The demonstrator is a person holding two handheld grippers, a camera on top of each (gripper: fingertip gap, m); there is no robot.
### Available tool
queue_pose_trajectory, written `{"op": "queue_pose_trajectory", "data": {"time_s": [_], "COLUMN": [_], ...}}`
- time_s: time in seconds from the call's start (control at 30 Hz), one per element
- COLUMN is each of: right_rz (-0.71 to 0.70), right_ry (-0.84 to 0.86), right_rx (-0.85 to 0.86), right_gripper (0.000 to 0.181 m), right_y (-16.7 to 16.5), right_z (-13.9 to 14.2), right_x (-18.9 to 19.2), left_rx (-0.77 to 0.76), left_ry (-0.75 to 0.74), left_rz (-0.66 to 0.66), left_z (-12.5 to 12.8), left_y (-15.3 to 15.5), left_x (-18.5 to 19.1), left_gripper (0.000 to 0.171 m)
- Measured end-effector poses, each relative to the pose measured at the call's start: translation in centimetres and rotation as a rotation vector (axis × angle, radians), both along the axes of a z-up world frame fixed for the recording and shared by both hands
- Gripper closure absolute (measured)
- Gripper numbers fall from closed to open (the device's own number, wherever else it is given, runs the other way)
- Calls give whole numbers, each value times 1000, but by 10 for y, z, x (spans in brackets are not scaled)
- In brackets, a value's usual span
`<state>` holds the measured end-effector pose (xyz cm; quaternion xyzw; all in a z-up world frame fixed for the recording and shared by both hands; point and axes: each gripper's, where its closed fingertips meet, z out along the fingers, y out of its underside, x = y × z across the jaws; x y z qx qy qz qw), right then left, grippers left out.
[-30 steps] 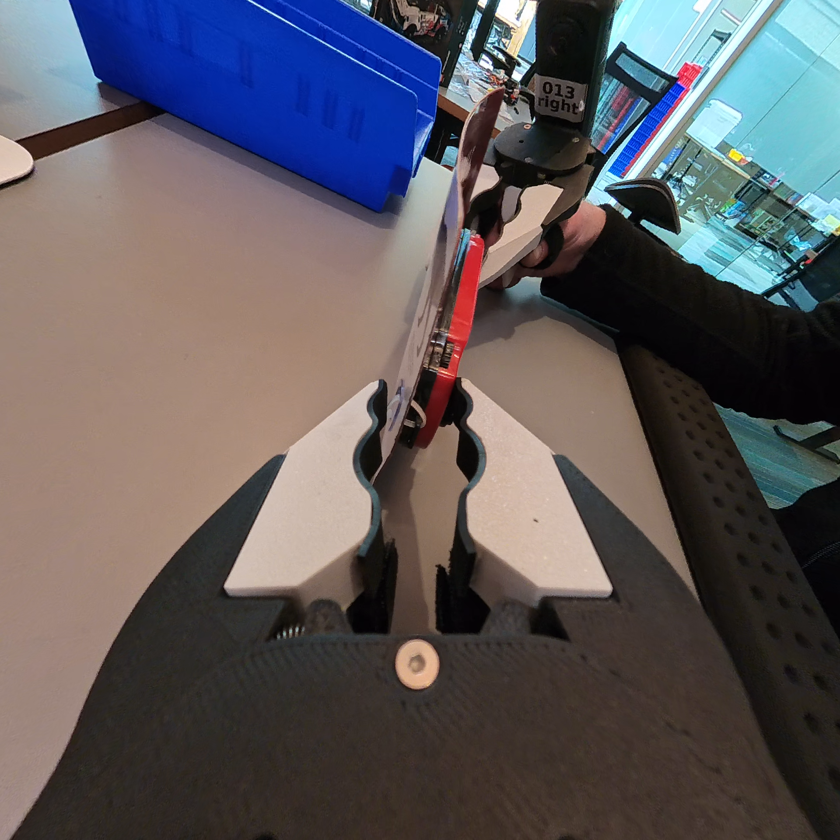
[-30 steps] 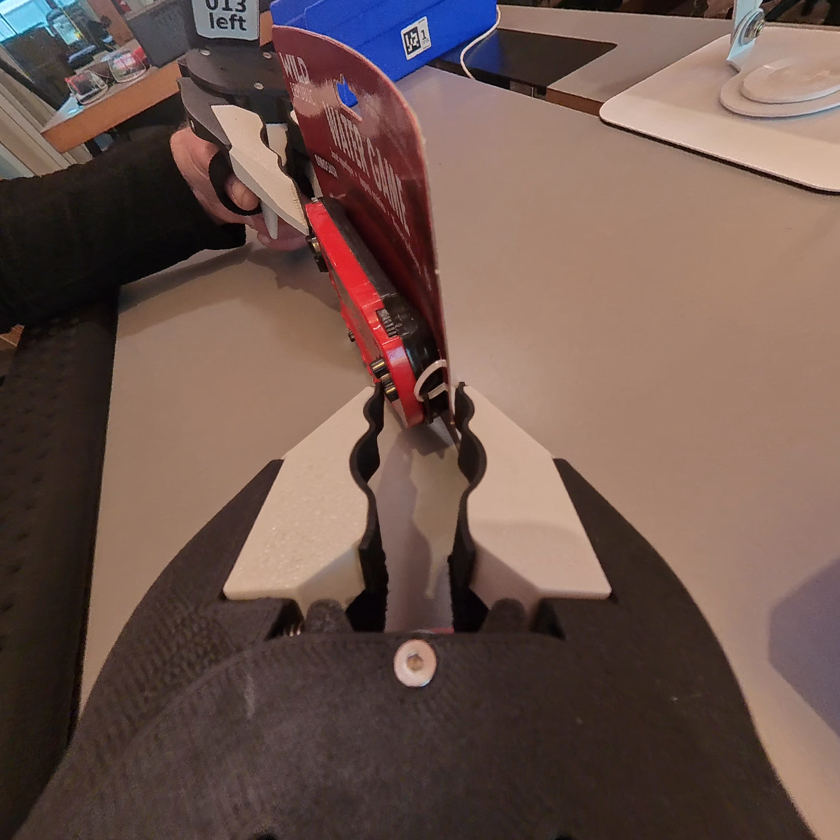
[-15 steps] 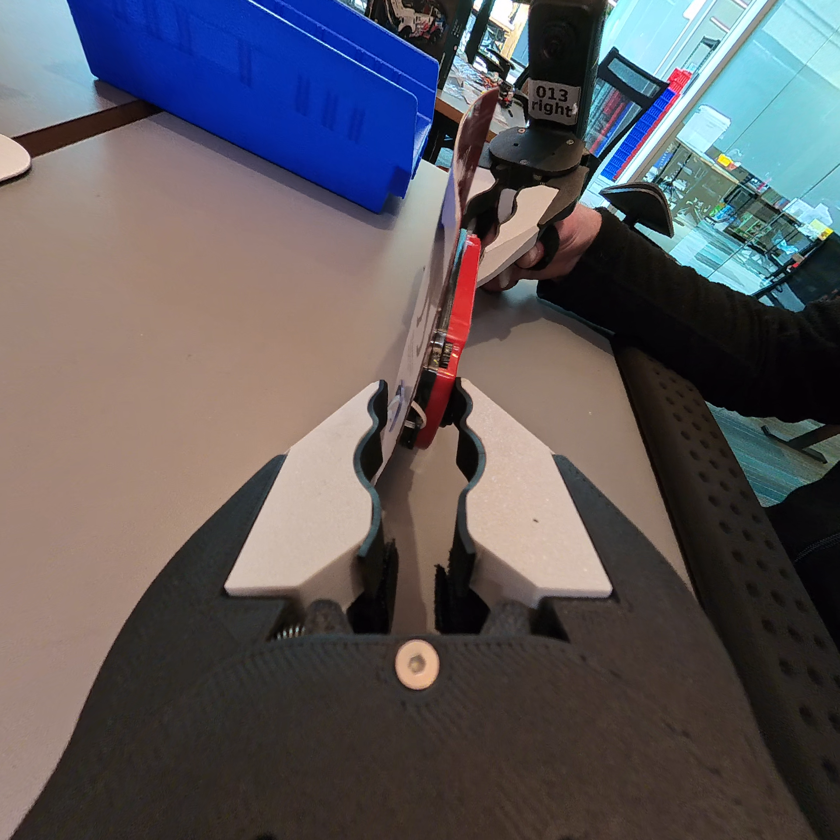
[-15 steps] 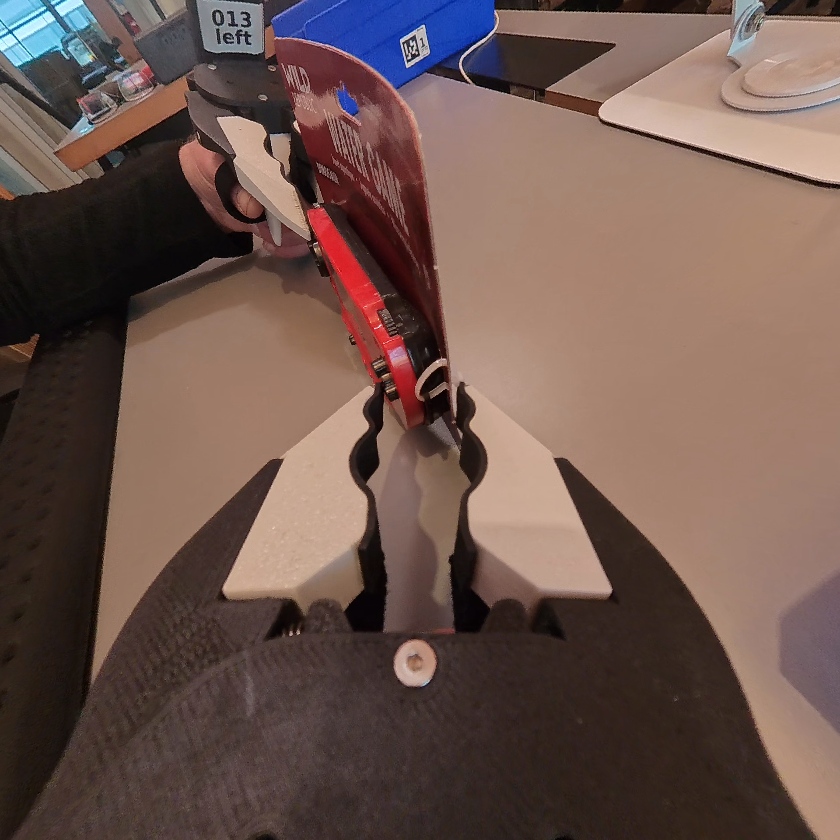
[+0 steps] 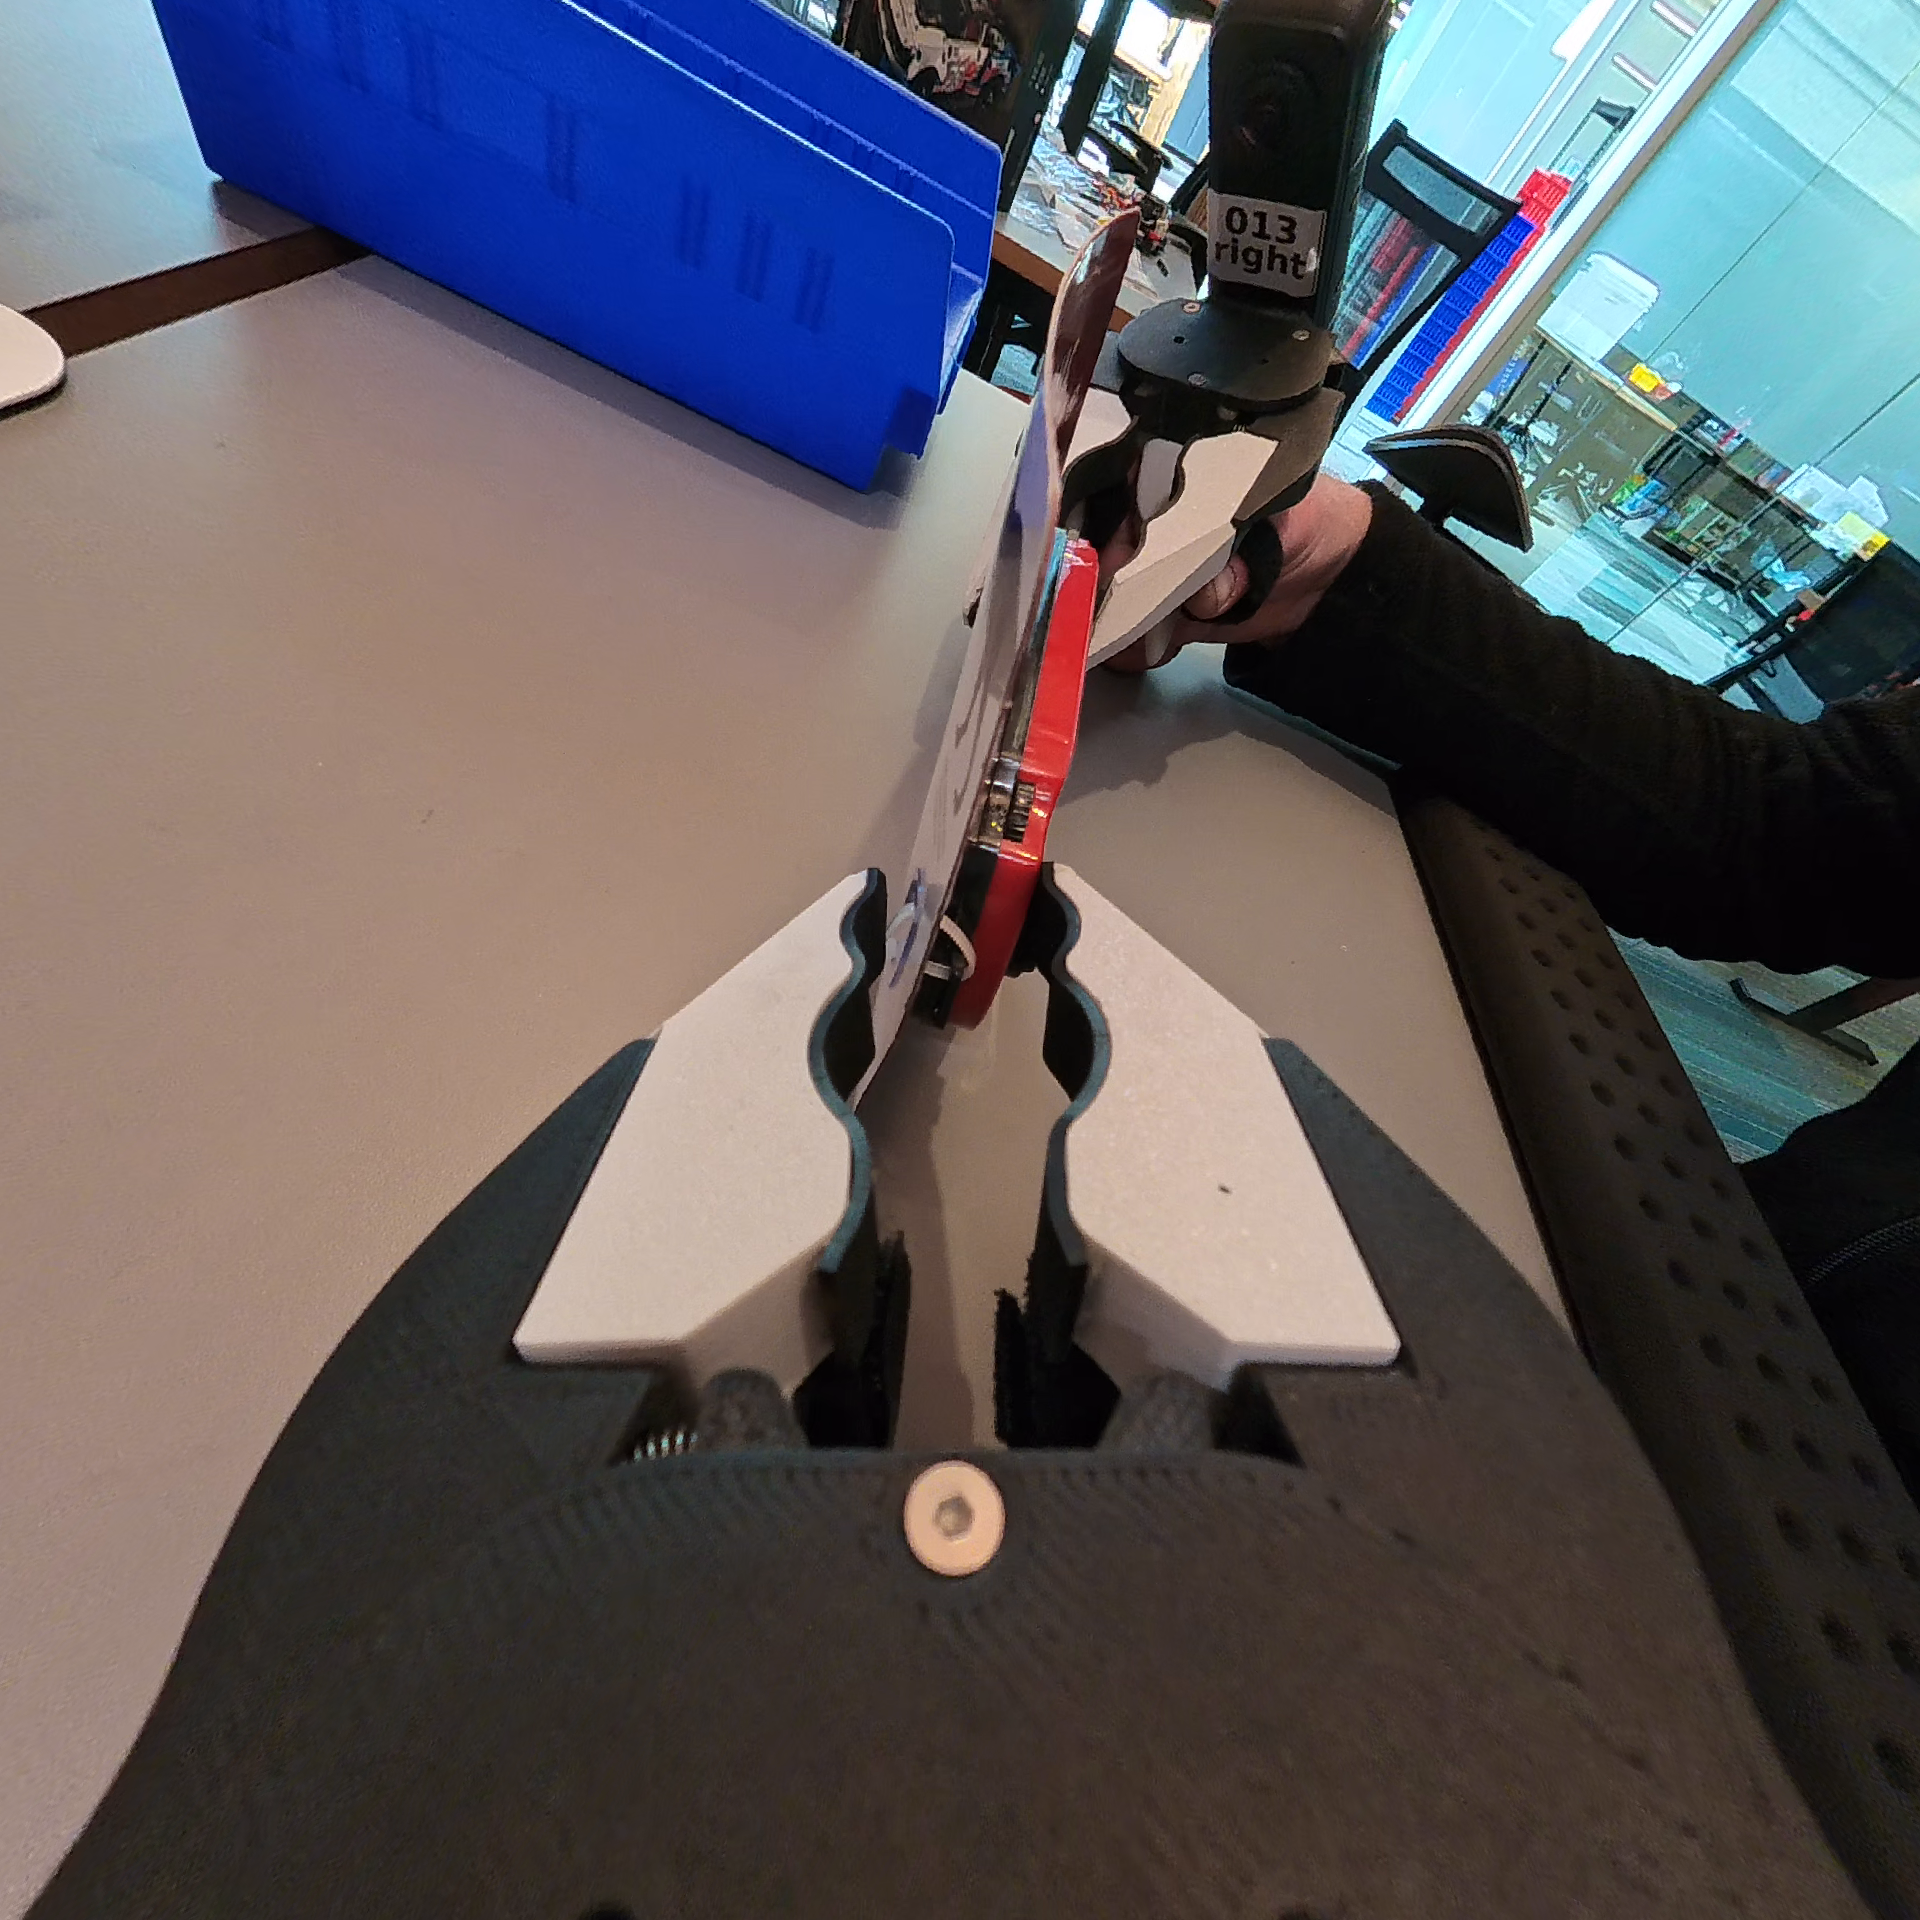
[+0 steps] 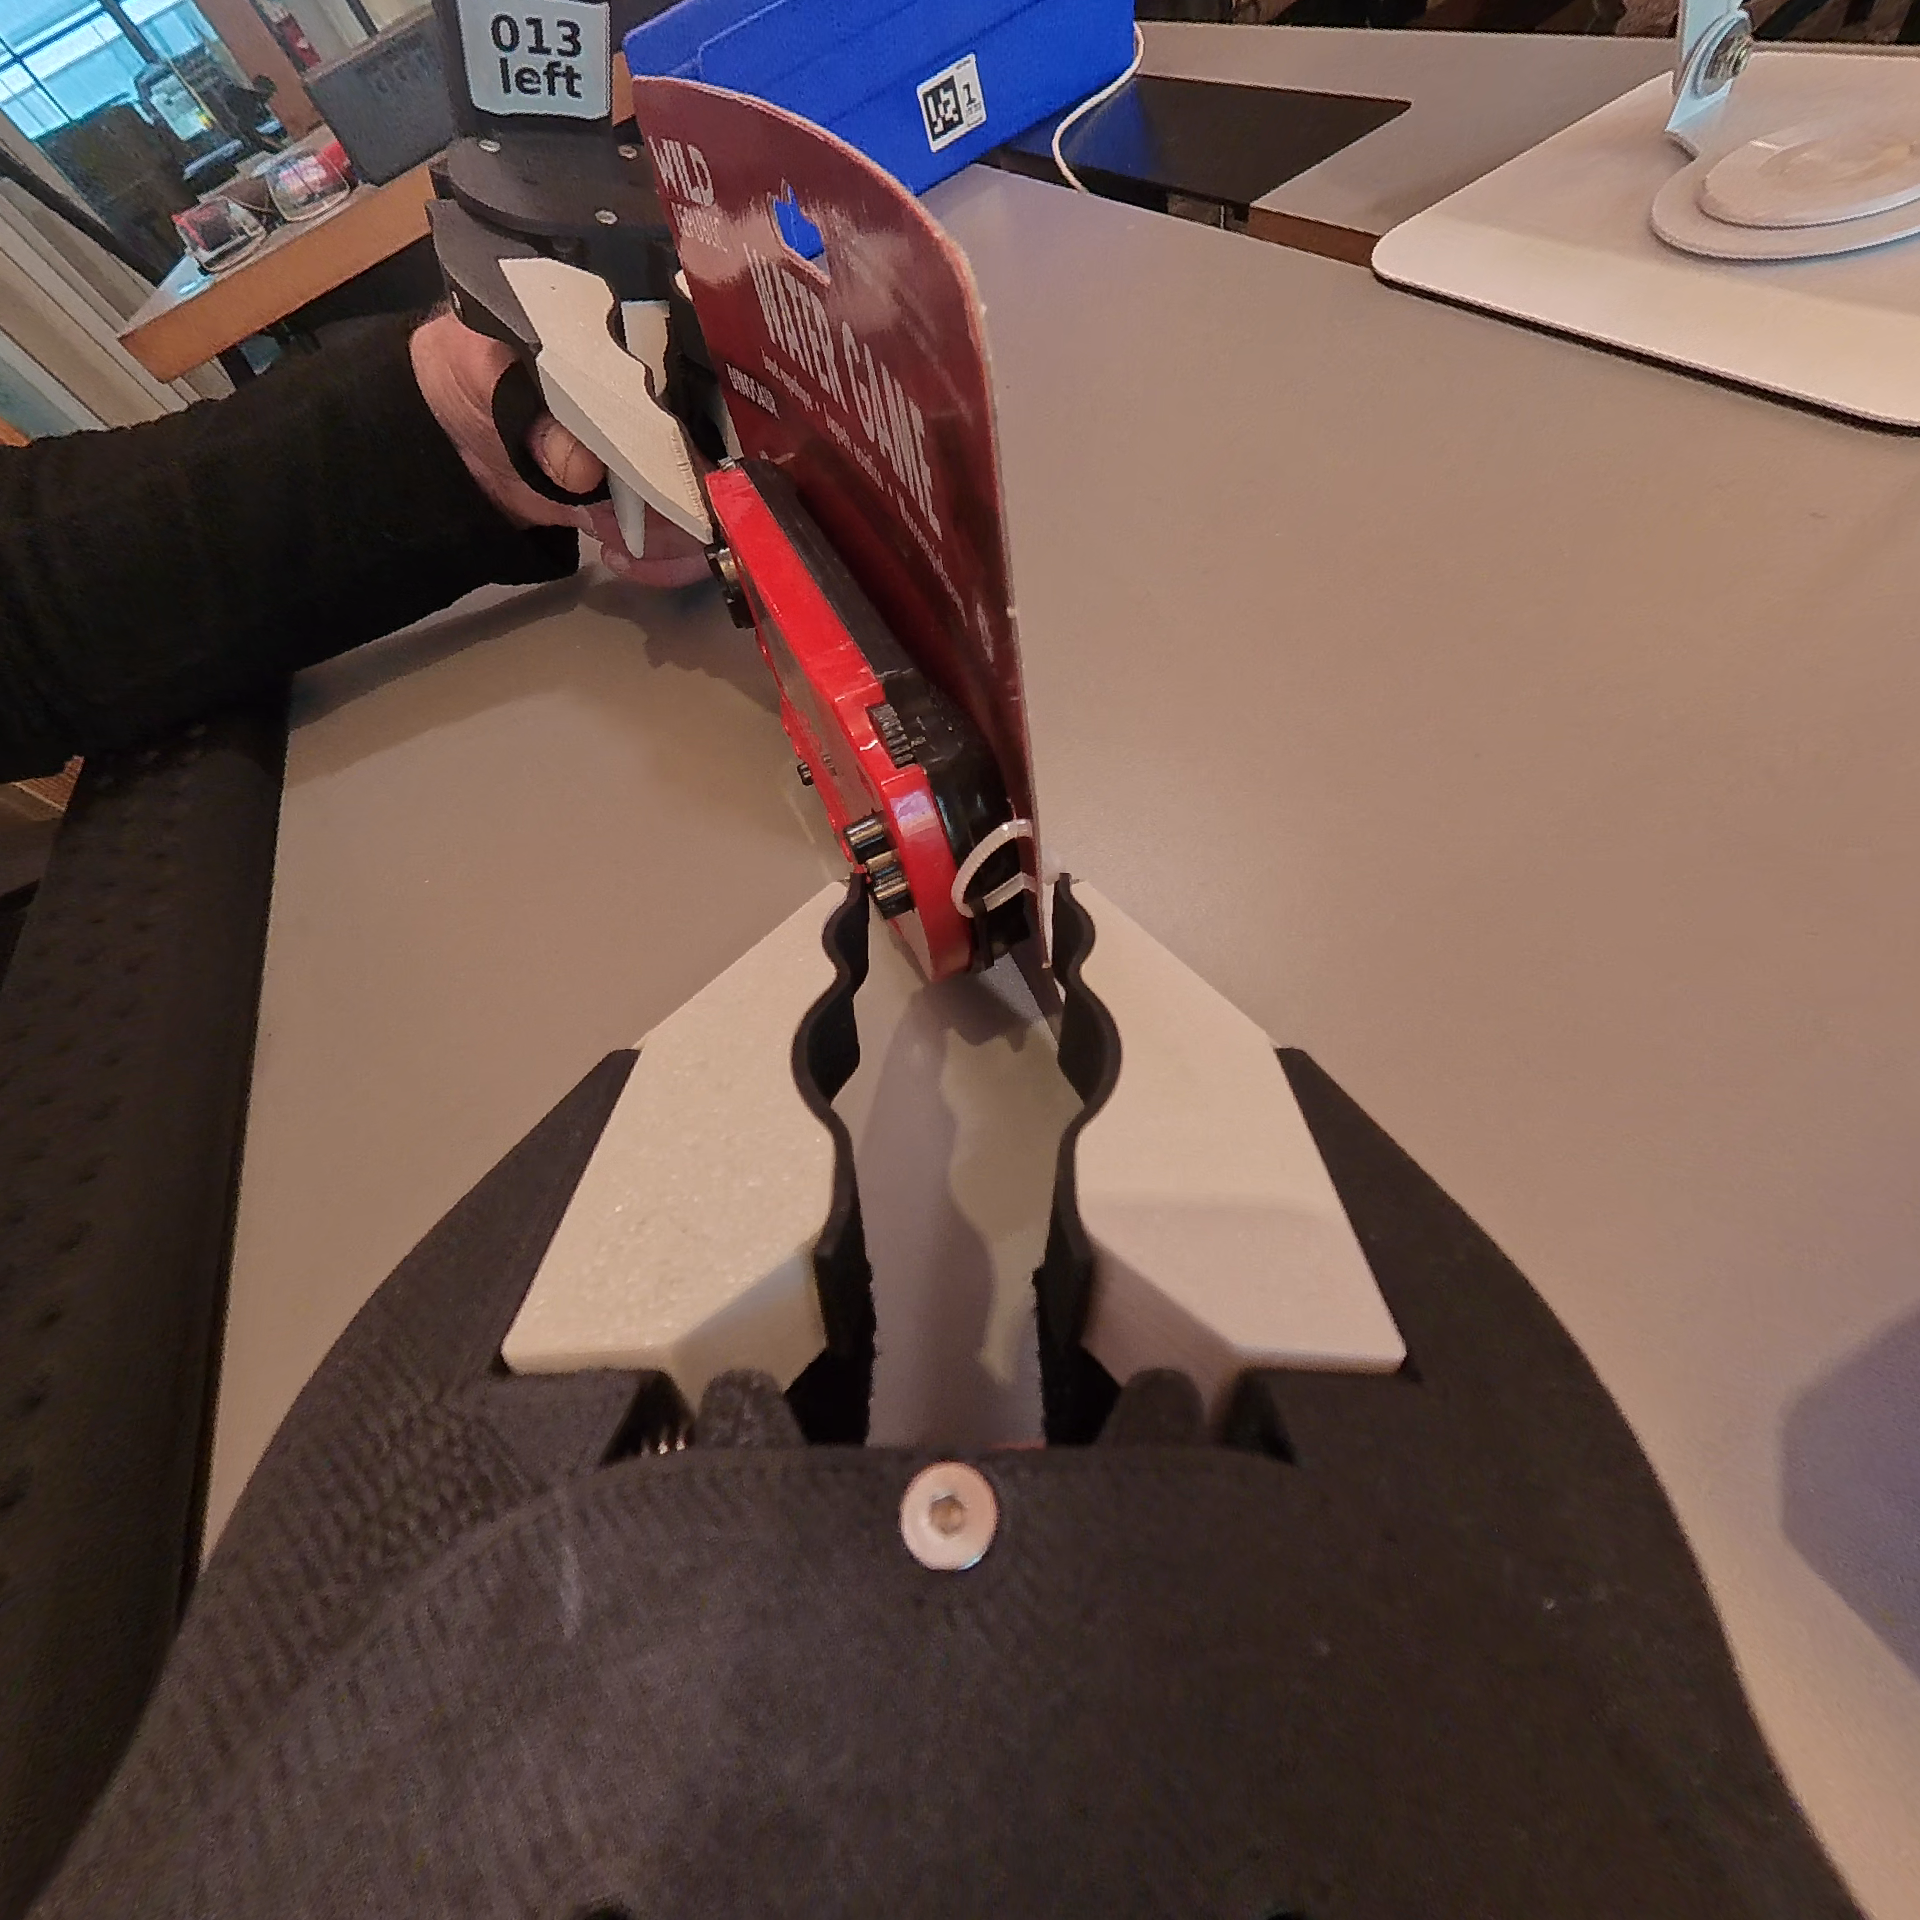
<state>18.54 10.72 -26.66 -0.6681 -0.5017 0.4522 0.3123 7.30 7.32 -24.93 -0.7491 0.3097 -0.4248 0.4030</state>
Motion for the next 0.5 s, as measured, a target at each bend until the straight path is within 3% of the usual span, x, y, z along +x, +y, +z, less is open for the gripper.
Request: {"op": "queue_pose_trajectory", "data": {"time_s": [0.2,0.5], "right_rz": [-13,-25], "right_ry": [29,31], "right_rx": [-6,-22], "right_gripper": [135,147], "right_y": [1,4], "right_z": [5,5], "right_x": [-3,-3], "left_rx": [3,5], "left_ry": [7,11], "left_rz": [-8,-14], "left_z": [0,0], "left_y": [-1,-2], "left_x": [2,3], "left_gripper": [145,145]}}
